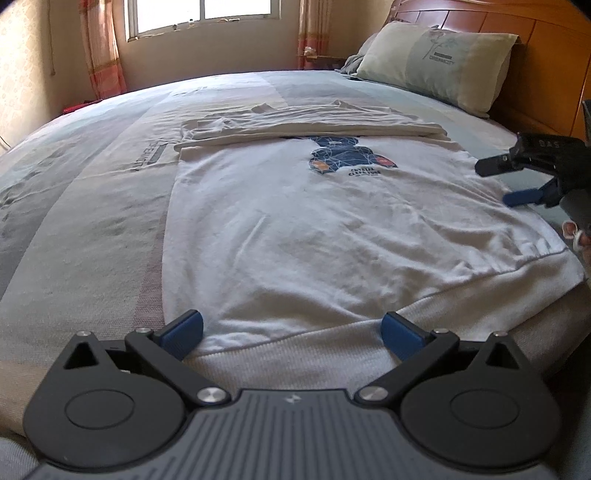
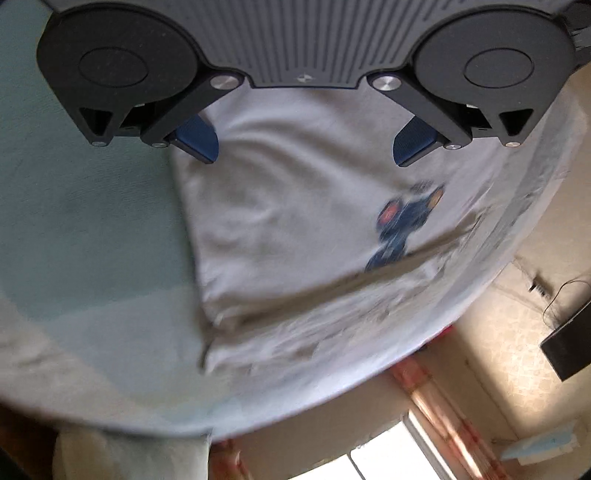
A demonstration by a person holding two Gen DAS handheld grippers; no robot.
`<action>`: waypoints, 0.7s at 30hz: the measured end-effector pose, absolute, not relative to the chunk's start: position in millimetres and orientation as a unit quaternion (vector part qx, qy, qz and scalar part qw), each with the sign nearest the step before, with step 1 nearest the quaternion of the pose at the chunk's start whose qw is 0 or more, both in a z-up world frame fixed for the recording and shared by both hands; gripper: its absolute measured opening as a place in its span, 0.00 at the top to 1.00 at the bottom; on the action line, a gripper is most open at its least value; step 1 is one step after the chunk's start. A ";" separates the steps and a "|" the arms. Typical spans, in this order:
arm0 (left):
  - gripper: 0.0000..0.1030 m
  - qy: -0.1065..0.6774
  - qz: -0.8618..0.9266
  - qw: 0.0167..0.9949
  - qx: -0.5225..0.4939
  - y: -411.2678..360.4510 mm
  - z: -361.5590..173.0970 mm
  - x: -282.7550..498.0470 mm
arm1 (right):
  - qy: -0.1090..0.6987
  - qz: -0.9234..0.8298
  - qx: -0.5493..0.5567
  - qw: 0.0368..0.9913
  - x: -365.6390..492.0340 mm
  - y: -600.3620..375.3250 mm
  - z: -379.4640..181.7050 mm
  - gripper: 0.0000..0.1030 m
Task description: Fold clothes
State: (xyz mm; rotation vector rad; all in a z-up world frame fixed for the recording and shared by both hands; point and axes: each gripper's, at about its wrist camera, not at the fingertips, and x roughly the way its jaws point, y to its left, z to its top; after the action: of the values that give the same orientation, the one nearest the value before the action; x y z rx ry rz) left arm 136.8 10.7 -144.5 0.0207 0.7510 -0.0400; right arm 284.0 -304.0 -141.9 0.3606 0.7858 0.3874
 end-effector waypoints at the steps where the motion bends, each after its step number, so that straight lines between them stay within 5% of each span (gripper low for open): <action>1: 0.01 0.367 -0.019 0.930 0.010 10.3 -144.4 137.0 | 0.371 0.181 0.175 0.894 279.0 -305.4 -139.7 0.00; 11: 0.00 0.361 -0.015 0.932 0.009 9.1 -145.5 136.3 | 0.294 0.233 0.127 0.918 212.6 -276.5 -118.2 0.00; 21: 0.00 0.358 -0.016 0.933 0.009 9.2 -146.2 135.7 | 0.375 0.309 0.056 0.872 203.2 -222.9 -139.5 0.00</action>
State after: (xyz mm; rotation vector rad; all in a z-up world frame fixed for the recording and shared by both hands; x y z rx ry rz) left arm 135.7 9.2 -146.2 0.0189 0.7334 -0.0332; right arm 203.2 -222.9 -139.5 0.1167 0.7842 0.6468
